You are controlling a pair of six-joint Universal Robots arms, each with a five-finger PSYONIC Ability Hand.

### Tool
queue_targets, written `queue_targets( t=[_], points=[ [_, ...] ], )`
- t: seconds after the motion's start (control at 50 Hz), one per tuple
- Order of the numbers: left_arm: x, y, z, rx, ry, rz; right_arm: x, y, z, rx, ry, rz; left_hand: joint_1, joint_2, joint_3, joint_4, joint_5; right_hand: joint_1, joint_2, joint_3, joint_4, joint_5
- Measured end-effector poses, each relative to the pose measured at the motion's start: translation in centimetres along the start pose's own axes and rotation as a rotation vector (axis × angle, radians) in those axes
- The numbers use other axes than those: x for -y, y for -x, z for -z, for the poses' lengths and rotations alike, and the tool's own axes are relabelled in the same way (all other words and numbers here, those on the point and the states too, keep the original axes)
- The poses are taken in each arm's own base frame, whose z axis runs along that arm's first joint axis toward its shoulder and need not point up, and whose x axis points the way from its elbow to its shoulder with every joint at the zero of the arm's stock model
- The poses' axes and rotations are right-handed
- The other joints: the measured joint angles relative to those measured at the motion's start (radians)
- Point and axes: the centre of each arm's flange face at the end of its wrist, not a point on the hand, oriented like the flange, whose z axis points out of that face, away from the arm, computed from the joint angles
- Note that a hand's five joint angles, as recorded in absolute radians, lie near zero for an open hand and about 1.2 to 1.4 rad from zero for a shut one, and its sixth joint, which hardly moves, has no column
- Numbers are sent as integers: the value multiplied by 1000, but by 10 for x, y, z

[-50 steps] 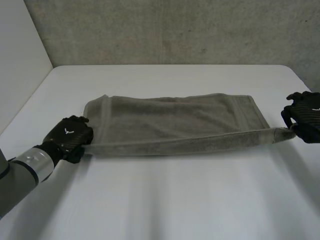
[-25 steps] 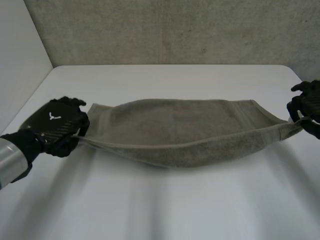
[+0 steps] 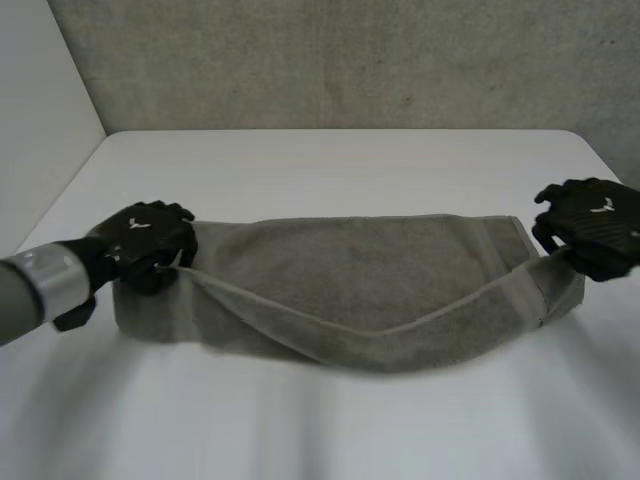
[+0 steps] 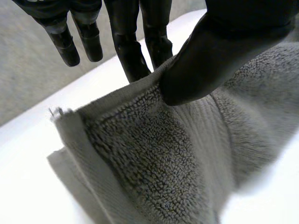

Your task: Fold the towel.

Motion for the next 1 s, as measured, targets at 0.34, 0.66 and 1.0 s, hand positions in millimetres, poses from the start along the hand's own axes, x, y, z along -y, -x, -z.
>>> queue_targets(
  t=[0.34, 0.66, 1.0],
  points=[
    [6, 38, -92, 51, -114, -45, -8, -43, -83, -327, -209, -92, 0, 0, 0, 0, 0, 1, 0, 0, 0, 0],
    [-12, 44, -138, 160, -205, -117, -41, -44, -134, -387, -196, -72, 0, 0, 0, 0, 0, 2, 0, 0, 0, 0],
    [-39, 39, -168, 139, -193, -120, -71, -34, -175, -376, -162, -20, 0, 0, 0, 0, 0, 2, 0, 0, 0, 0]
  ],
)
